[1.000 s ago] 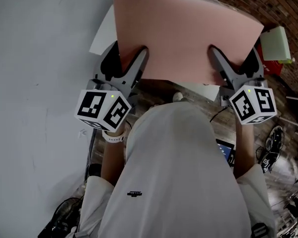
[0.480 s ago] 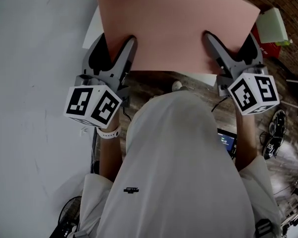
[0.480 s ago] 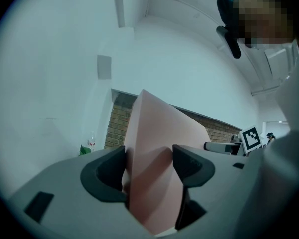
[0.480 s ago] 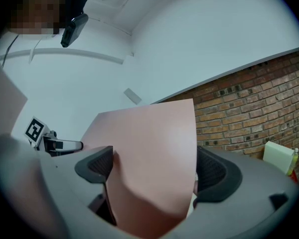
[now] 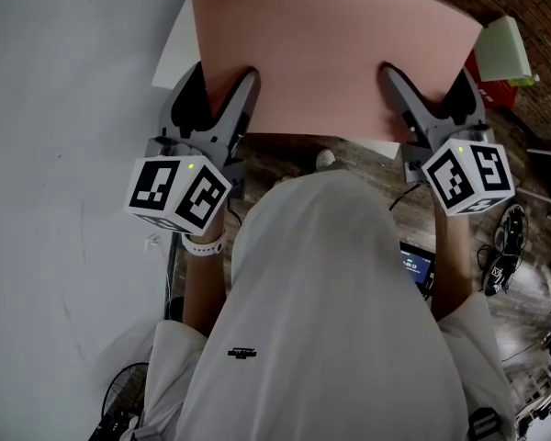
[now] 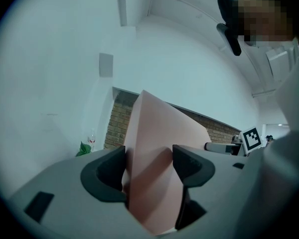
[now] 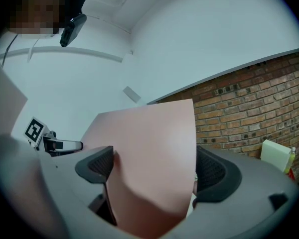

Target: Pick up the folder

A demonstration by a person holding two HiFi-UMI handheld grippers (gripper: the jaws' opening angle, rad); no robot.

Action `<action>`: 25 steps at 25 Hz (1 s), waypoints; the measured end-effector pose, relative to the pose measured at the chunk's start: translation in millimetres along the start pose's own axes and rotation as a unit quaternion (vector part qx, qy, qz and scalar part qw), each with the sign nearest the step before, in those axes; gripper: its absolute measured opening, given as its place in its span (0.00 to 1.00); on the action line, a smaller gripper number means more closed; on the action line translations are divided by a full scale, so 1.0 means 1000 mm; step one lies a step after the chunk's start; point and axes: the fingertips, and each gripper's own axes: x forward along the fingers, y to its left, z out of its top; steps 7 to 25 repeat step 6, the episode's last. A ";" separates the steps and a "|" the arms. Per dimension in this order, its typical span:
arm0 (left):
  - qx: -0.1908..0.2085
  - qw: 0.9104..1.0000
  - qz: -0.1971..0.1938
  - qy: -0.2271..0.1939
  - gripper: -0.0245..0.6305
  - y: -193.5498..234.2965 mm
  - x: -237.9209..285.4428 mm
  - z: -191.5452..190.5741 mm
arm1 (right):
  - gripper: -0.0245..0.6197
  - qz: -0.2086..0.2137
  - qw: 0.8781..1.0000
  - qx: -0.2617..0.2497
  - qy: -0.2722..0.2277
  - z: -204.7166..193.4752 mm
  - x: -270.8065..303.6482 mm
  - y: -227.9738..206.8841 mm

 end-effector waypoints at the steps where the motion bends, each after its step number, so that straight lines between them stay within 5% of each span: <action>1: -0.001 1.000 0.001 0.001 0.50 0.001 -0.001 -0.001 | 0.81 -0.001 1.000 0.000 0.002 -0.001 0.000 0.001; 25: -0.005 1.000 0.000 0.004 0.50 0.004 -0.005 -0.002 | 0.80 -0.001 1.000 0.002 0.005 -0.003 -0.002 0.006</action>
